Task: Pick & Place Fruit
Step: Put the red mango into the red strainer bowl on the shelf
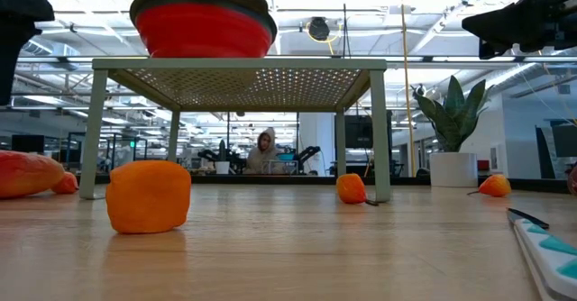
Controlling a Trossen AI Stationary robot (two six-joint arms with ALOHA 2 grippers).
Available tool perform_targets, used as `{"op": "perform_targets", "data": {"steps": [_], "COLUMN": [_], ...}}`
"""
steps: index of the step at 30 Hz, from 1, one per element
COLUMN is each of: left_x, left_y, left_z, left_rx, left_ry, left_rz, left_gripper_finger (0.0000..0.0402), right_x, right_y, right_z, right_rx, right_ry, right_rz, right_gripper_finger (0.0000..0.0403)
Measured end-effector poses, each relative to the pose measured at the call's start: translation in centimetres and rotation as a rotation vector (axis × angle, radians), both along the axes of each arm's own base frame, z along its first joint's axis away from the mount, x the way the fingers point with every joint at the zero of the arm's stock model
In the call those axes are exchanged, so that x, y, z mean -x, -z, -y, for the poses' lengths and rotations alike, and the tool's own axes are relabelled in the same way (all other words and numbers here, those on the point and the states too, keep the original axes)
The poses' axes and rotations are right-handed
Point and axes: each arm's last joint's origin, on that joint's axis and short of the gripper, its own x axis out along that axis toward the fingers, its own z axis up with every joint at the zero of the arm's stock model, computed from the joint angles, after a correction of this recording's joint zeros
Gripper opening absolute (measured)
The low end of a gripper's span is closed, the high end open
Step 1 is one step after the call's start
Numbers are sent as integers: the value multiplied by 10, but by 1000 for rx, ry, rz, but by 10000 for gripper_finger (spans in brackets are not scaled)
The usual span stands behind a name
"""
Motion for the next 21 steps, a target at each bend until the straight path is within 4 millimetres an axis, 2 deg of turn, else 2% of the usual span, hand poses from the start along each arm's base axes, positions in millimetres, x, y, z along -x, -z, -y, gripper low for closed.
{"op": "perform_targets", "data": {"steps": [13,21], "left_x": [2,3], "left_y": [20,25], "left_z": [-3,-6], "left_rx": [-4,-36], "left_ry": [0,8], "left_rz": [16,38], "left_gripper_finger": [392,392], "right_x": [0,0], "right_y": [0,0], "right_z": [0,0], "right_rx": [0,0], "right_ry": [0,0], "right_rz": [0,0], "right_gripper_finger": [0,0]}}
